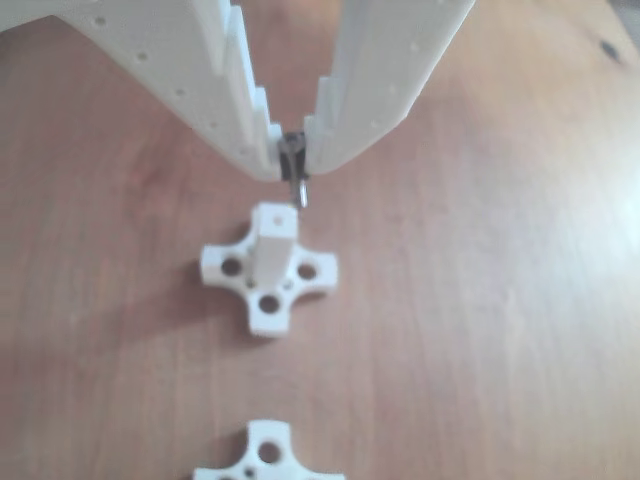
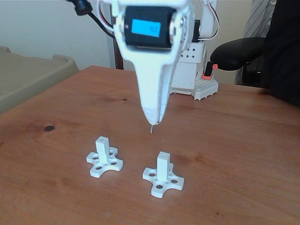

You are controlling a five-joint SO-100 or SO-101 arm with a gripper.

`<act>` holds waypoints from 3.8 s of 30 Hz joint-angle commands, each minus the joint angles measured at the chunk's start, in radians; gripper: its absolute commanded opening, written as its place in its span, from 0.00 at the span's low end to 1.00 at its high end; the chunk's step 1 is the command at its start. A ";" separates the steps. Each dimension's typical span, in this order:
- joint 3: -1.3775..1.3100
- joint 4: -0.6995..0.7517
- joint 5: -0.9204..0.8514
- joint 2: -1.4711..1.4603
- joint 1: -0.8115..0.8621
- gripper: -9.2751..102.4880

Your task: Grab the screw and set it in the hole.

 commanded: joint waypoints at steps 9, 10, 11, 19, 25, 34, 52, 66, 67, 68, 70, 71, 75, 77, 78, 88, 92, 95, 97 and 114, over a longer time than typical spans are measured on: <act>0.023 -0.034 0.023 0.101 -0.035 0.04; 0.026 -0.037 0.025 0.101 -0.040 0.04; 0.032 -0.044 0.026 0.101 -0.046 0.04; 0.043 -0.080 0.034 0.086 -0.058 0.04; 0.043 -0.095 0.031 0.063 -0.049 0.04; 0.040 -0.100 0.032 0.025 -0.044 0.04; 0.044 -0.123 0.034 -0.012 -0.043 0.04; 0.049 -0.107 0.034 -0.026 -0.043 0.04; 0.048 -0.107 0.034 -0.029 -0.043 0.04; 0.046 -0.106 0.034 -0.029 -0.043 0.04; 0.046 -0.106 0.034 -0.031 -0.043 0.04; 0.046 -0.106 0.034 -0.031 -0.043 0.04; 0.046 -0.104 0.034 -0.034 -0.043 0.04; 0.048 -0.104 0.034 -0.035 -0.043 0.04; 0.048 -0.104 0.034 -0.037 -0.043 0.04; 0.049 -0.109 0.032 -0.052 -0.043 0.04; 0.048 -0.109 0.031 -0.052 -0.043 0.04; 0.048 -0.109 0.031 -0.054 -0.043 0.04; 0.048 -0.112 0.031 -0.055 -0.043 0.04; 0.044 -0.118 0.029 -0.074 -0.043 0.04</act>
